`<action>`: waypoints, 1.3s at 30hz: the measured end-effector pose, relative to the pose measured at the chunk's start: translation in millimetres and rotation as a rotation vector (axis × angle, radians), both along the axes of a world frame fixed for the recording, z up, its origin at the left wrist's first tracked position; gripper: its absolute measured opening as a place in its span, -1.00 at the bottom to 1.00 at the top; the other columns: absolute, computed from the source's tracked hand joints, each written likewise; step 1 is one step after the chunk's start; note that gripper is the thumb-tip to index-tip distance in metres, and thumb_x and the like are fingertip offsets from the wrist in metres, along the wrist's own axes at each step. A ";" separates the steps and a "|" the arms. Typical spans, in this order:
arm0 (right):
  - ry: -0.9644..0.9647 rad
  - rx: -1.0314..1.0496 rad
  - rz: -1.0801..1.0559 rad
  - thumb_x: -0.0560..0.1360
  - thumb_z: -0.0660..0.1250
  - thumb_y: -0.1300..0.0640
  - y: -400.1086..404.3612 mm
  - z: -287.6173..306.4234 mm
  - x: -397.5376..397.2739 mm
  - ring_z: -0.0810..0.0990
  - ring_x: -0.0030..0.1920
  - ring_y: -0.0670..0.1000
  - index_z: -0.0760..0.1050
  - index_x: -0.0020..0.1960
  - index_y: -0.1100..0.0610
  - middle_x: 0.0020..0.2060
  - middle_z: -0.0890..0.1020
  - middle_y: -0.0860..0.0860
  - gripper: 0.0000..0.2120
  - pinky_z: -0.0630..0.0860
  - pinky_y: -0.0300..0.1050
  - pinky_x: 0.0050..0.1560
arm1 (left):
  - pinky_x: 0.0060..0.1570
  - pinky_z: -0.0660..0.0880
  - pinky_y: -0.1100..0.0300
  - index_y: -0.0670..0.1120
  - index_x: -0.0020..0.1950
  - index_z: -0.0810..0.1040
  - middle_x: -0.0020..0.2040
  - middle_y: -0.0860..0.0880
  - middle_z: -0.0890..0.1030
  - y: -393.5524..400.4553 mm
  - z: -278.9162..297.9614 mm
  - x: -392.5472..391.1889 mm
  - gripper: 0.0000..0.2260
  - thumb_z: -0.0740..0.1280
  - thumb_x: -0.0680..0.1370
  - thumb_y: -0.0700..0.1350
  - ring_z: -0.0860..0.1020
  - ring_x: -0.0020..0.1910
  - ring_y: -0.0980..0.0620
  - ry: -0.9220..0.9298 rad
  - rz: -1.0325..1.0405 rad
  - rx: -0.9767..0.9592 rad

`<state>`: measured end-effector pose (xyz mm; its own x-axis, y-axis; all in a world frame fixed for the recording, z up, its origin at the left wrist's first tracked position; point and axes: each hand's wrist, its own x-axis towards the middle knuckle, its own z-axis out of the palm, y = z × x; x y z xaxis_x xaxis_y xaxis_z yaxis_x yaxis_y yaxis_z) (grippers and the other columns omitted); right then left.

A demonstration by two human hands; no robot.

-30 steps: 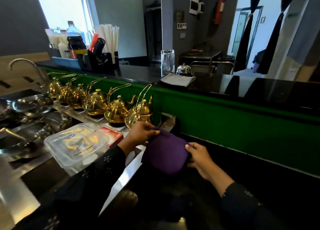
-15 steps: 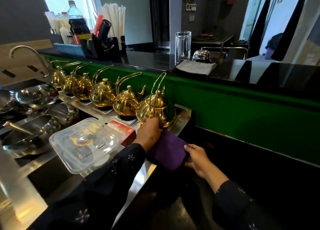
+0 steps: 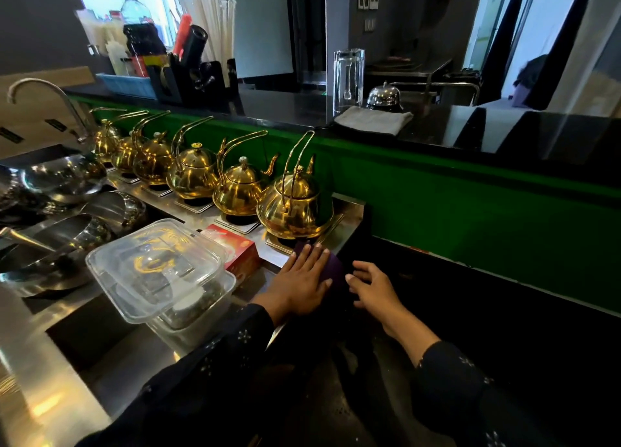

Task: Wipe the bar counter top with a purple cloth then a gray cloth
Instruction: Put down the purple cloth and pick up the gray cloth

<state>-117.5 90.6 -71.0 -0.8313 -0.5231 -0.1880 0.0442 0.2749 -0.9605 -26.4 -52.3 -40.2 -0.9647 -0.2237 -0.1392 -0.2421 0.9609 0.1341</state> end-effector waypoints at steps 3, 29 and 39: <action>0.043 0.015 -0.009 0.56 0.31 0.11 5.8 8.0 -3.6 0.53 0.19 0.04 0.41 0.34 0.03 0.23 0.51 0.00 -0.65 0.53 0.08 0.19 | 0.45 -0.27 0.08 -0.04 0.56 -0.15 0.57 -0.04 -0.16 3.3 3.7 0.7 -0.42 -0.02 0.63 0.14 -0.24 0.52 0.02 0.035 0.019 0.011; 0.754 0.582 -0.166 0.53 0.26 -0.09 -46.7 235.0 -198.1 0.43 0.26 0.22 0.33 0.34 0.12 0.28 0.45 0.16 -0.53 0.43 0.13 0.25 | 0.34 0.31 -0.14 -0.21 0.44 0.24 0.39 -0.21 0.37 -74.9 200.3 -237.4 -0.45 0.18 0.57 0.11 0.35 0.36 -0.22 0.323 0.275 0.145; 0.653 0.439 -0.264 0.47 0.36 0.16 -69.7 226.5 -200.1 0.47 0.24 0.15 0.34 0.32 0.08 0.25 0.50 0.10 -0.55 0.45 0.10 0.24 | 0.23 0.41 -0.10 -0.15 0.23 0.39 0.19 -0.16 0.52 -64.4 199.9 -236.8 -0.68 0.32 0.52 -0.08 0.46 0.21 -0.18 0.491 0.242 0.193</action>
